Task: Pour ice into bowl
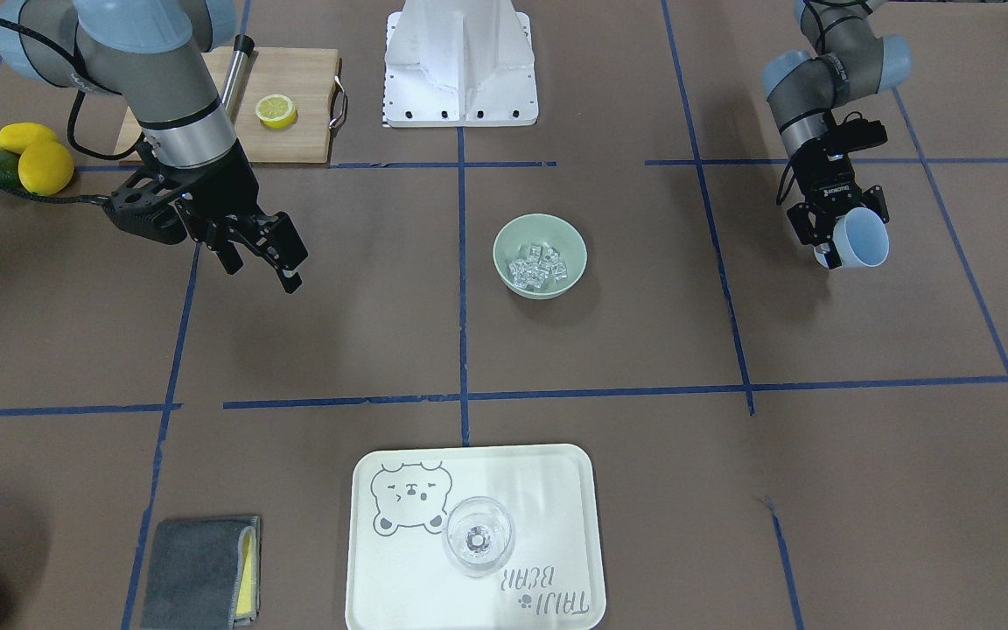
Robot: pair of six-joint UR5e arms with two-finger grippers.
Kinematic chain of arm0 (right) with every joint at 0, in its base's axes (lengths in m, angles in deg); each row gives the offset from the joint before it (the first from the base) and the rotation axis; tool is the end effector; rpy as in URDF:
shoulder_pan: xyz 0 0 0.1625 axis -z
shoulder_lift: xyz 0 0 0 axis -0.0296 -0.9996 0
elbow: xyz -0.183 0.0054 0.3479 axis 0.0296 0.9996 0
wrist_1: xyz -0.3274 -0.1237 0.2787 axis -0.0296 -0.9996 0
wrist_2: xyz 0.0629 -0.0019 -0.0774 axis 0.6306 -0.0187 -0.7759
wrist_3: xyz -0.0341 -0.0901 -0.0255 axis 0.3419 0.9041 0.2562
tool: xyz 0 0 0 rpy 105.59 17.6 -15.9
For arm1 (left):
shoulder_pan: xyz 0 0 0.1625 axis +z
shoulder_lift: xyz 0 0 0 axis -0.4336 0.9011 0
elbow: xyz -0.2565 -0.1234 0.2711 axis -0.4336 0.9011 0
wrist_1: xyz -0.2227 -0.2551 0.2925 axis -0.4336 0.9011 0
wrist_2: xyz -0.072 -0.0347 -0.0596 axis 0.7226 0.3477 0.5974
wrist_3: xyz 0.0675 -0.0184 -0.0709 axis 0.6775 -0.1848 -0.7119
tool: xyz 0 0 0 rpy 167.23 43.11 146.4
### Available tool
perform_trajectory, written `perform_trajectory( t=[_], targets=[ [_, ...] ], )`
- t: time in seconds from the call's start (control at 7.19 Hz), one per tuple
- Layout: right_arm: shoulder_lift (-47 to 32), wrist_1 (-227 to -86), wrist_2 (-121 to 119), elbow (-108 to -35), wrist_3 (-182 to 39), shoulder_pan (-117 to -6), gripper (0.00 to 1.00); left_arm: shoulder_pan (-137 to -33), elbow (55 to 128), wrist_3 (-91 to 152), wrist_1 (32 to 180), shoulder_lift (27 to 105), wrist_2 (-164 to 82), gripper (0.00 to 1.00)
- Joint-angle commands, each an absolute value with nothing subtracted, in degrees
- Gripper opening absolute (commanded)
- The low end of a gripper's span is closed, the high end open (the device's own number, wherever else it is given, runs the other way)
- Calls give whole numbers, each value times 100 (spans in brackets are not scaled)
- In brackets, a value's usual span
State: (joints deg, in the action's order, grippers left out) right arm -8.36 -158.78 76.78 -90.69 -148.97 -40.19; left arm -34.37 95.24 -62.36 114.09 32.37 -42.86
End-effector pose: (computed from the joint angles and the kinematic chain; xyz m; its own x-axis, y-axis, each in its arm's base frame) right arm -0.3890 -0.4560 0.2299 0.4376 0.4385 0.7850 -0.5285 0.8317 -0.1699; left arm 0.3918 -0.2895 0.6003 0.7223 -0.2121 -0.6582 0.6915 0.2205 0.6879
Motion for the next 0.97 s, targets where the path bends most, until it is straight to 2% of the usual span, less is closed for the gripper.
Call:
perform_trajectory(
  t=[0.0,0.42,0.56,0.83],
  targets=[
    [-833,-15878,7694,-9072,-14897,-4019,100,-3431,9320,-6257,11409,3234,-4291,2],
    [-841,-15878,7703,-9133,-14897,-4019,100,-3422,9257,-6371,11409,3234,-4291,3],
    [-850,-15878,7694,-9151,-14897,-4019,100,-3413,9240,-6371,11409,3234,-4299,6],
    [-850,-15878,7694,-9160,-14897,-4019,100,-3413,9240,-6371,11409,3234,-4299,35]
  ],
)
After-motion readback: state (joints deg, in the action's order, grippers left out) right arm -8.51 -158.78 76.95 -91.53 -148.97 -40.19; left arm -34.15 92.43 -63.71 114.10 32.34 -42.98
